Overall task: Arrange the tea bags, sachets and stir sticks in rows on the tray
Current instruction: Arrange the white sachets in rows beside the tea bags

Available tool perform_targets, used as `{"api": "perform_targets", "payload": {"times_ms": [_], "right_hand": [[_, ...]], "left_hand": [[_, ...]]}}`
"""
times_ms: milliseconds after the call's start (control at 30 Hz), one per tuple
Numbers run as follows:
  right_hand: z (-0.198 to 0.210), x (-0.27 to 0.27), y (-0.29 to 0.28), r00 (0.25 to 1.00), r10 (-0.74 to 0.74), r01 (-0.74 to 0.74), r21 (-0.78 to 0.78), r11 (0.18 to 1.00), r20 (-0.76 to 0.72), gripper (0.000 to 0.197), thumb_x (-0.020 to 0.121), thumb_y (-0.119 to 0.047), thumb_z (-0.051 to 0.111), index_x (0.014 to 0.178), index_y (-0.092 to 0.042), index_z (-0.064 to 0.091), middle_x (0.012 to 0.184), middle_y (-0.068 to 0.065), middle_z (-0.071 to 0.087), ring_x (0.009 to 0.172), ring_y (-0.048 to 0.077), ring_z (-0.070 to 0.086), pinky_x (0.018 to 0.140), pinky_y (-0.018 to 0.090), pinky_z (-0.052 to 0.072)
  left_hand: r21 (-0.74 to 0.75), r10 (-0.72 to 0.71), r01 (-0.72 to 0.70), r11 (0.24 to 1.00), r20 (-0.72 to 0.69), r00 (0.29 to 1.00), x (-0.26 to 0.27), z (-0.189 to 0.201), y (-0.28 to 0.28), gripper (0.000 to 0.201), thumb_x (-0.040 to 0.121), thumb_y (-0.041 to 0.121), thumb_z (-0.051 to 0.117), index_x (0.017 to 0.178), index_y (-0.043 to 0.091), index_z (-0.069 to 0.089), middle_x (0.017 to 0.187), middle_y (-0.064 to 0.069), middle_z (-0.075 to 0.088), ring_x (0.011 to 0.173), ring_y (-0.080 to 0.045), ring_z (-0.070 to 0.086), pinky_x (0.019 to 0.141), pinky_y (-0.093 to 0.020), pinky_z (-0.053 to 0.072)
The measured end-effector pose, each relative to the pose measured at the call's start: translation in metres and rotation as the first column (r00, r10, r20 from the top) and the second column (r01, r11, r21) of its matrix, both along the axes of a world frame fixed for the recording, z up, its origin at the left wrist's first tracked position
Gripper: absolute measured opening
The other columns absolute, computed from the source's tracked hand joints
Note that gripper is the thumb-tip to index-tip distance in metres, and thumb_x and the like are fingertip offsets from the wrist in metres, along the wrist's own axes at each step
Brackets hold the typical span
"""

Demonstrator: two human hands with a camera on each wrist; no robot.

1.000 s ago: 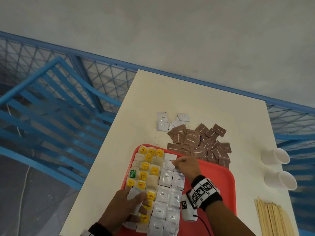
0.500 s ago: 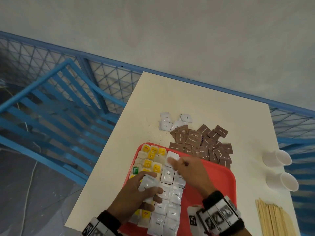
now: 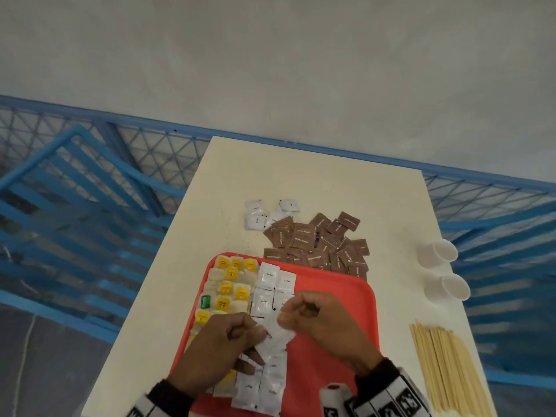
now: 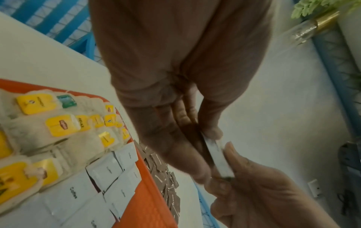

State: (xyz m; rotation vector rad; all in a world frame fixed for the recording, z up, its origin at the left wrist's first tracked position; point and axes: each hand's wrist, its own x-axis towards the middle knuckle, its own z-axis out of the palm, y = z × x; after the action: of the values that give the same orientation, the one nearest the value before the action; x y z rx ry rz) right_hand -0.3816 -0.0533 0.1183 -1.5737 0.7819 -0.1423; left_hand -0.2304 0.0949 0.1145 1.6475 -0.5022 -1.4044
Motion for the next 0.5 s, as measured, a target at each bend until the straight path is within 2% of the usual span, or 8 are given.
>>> {"api": "perform_targets", "payload": {"times_ms": [33,100,167,233,300,400,500], "right_hand": [[-0.001,-0.001,0.001,1.0,0.005,-0.005,0.01,1.0,0.014,0.021,0.079,-0.03,0.08,0.091,-0.015,0.076,0.088,0.013,0.073,0.074,0.015,0.061,0.072,0.03,0.05],[-0.003,-0.003,0.006,0.999,0.03,-0.029,-0.009,1.0,0.03,0.014,0.083,-0.024,0.077,0.092,-0.012,0.077,0.086,0.012,0.074,0.071,0.009,0.06,0.068,0.023,0.048],[-0.005,-0.006,0.01,1.0,0.016,-0.015,-0.034,0.999,0.024,0.01,0.084,-0.016,0.076,0.088,-0.006,0.077,0.079,0.005,0.074,0.064,0.001,0.058,0.062,0.016,0.046],[-0.009,-0.01,0.013,1.0,-0.001,0.002,-0.013,1.0,0.013,0.008,0.084,-0.015,0.076,0.085,-0.007,0.077,0.078,0.003,0.074,0.065,0.002,0.059,0.063,0.017,0.047],[-0.015,-0.015,0.016,0.999,0.04,-0.039,0.014,0.999,-0.022,0.008,0.081,-0.017,0.078,0.083,-0.01,0.076,0.074,-0.001,0.073,0.065,0.004,0.059,0.064,0.019,0.047],[-0.019,-0.015,0.02,0.988,0.14,-0.14,-0.006,0.99,-0.067,0.01,0.08,-0.018,0.08,0.086,-0.012,0.076,0.069,-0.008,0.069,0.06,0.0,0.054,0.06,0.015,0.043],[-0.021,-0.006,0.015,0.99,0.133,-0.134,0.0,0.991,-0.051,0.002,0.081,-0.013,0.078,0.083,-0.012,0.077,0.068,-0.01,0.07,0.06,-0.005,0.057,0.06,0.013,0.044]], "left_hand": [[0.008,-0.041,0.041,0.999,0.006,0.999,-0.001,0.0,0.0,0.017,0.091,0.017,0.069,0.082,0.003,0.069,0.074,-0.017,0.072,0.068,-0.024,0.072,0.06,-0.034,0.058],[0.019,-0.078,0.077,0.997,0.043,0.996,-0.002,-0.001,0.001,0.016,0.089,0.017,0.071,0.082,0.003,0.073,0.077,-0.019,0.072,0.067,-0.022,0.07,0.061,-0.033,0.058],[0.012,-0.016,0.014,1.0,0.106,0.994,-0.002,-0.002,0.002,0.013,0.085,0.018,0.075,0.076,0.009,0.076,0.078,-0.02,0.072,0.066,-0.022,0.067,0.062,-0.033,0.059],[-0.003,0.1,-0.1,0.995,0.151,0.983,-0.003,-0.003,0.001,0.012,0.083,0.017,0.077,0.073,0.012,0.077,0.077,-0.02,0.072,0.067,-0.022,0.066,0.063,-0.036,0.06],[-0.013,0.145,-0.145,0.989,0.172,0.974,-0.003,-0.005,0.0,0.009,0.081,0.016,0.078,0.073,0.014,0.078,0.077,-0.014,0.074,0.069,-0.023,0.07,0.066,-0.042,0.061],[-0.017,-0.002,0.006,1.0,0.22,0.976,-0.002,-0.008,-0.001,0.004,0.078,0.02,0.081,0.074,0.021,0.08,0.078,-0.008,0.076,0.077,-0.028,0.072,0.072,-0.044,0.061],[-0.03,-0.055,0.065,0.997,0.261,0.964,0.001,-0.011,-0.007,0.006,0.081,0.02,0.079,0.075,0.021,0.081,0.076,-0.005,0.076,0.074,-0.025,0.072,0.066,-0.036,0.061]]}}
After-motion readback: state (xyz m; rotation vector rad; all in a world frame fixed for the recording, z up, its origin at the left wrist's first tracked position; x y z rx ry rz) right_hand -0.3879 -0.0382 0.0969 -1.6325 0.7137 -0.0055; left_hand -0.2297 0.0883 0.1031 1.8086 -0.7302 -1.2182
